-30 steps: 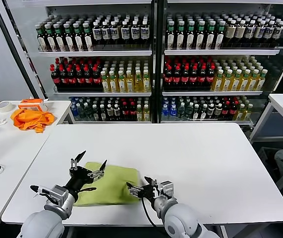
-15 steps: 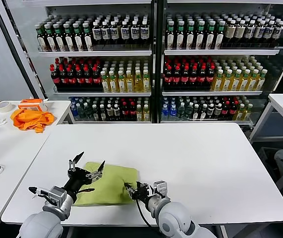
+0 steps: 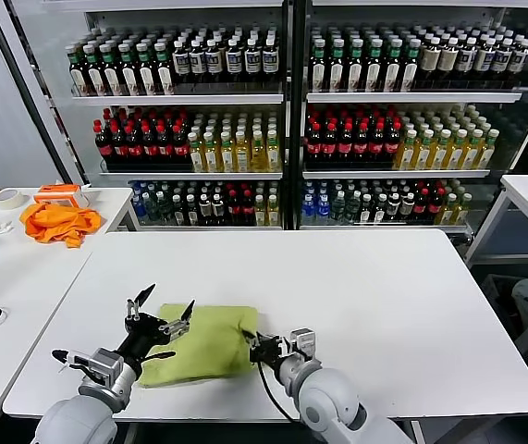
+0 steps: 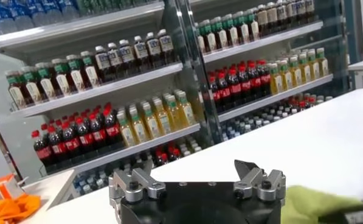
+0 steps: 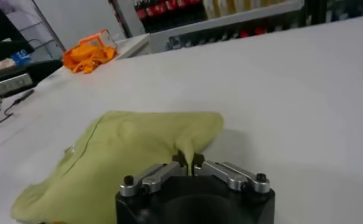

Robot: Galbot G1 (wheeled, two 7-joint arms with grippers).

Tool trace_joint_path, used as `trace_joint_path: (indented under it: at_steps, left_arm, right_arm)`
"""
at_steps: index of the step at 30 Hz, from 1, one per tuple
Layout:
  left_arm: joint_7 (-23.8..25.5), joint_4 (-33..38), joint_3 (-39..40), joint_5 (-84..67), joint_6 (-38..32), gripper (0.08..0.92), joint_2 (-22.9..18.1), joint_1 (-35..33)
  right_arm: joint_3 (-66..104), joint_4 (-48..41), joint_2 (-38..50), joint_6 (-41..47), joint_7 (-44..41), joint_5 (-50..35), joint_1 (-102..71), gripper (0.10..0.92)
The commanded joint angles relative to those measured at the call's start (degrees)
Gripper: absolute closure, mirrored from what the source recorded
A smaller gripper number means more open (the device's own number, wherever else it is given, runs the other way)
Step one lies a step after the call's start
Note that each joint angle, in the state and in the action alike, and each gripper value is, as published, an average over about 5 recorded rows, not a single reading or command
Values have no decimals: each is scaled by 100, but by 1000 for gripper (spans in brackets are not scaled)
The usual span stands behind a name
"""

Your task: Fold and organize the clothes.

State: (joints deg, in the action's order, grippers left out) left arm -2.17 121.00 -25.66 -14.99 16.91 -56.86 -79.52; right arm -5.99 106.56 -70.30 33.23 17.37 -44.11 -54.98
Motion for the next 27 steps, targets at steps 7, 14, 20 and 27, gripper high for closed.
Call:
trace_joint_path:
  at_steps: [7,14,20,27]
  left_arm:
    - [108,-294,25,22,-478,177,-95,122]
    - [136,-386,68,72,-499,177,-141,166]
    - [168,-405,78,107,-490,177,-169,185]
    - [163,-484,57,74,-554,177,-160,143]
  right_arm:
    - [1646,531,657,-8,-390,1328,-709,888]
    - [2172,526,830,-68,-855,1505,-1291,888]
    - [2256,138,867,-259,-1657,2014,-1156,888]
    - [2401,195,842,-221,-1969,2723,-1198,888]
